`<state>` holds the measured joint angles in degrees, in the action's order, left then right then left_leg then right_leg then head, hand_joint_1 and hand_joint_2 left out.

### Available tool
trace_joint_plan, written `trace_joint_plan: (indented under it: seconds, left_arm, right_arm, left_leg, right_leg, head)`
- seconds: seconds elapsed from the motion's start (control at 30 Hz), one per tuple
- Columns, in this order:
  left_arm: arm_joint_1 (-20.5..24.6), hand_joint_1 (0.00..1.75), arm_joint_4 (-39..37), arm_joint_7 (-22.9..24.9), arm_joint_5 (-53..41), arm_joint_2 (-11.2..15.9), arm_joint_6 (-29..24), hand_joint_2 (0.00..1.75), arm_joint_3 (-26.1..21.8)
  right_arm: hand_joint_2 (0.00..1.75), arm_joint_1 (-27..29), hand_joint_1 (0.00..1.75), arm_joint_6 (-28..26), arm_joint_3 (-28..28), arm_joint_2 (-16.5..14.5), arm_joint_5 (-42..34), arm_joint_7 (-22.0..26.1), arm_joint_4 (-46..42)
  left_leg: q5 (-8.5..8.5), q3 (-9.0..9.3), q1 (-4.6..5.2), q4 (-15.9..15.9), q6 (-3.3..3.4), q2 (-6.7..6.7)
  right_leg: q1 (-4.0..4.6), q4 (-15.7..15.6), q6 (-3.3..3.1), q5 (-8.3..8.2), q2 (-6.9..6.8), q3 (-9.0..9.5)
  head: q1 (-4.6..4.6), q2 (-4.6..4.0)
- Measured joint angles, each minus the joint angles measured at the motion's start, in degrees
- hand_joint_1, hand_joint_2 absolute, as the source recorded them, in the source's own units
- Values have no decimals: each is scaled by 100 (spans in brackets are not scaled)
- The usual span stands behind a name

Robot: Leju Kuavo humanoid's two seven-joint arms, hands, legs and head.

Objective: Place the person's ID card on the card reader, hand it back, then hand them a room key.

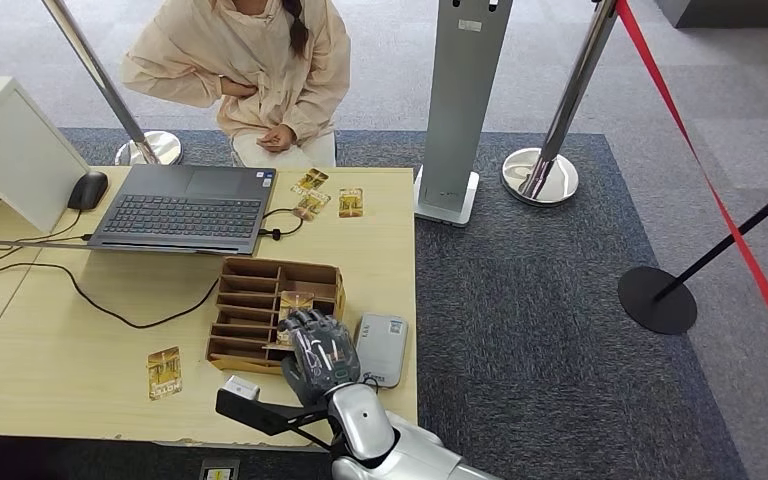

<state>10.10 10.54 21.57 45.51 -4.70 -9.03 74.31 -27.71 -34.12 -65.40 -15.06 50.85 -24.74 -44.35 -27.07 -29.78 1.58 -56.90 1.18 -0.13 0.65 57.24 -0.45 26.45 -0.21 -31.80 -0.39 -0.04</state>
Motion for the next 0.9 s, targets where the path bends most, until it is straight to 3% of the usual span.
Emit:
trace_joint_plan:
  seconds: [0.9]
  left_arm:
    - [-2,0,-2,-54,21,1,6,0,0]
  right_arm:
    - [175,-23,76,261,-4,-66,-19,-64,55]
  left_leg:
    - [0,1,0,0,0,0]
  right_leg:
    - [0,0,0,0,0,0]
  head:
    - [0,0]
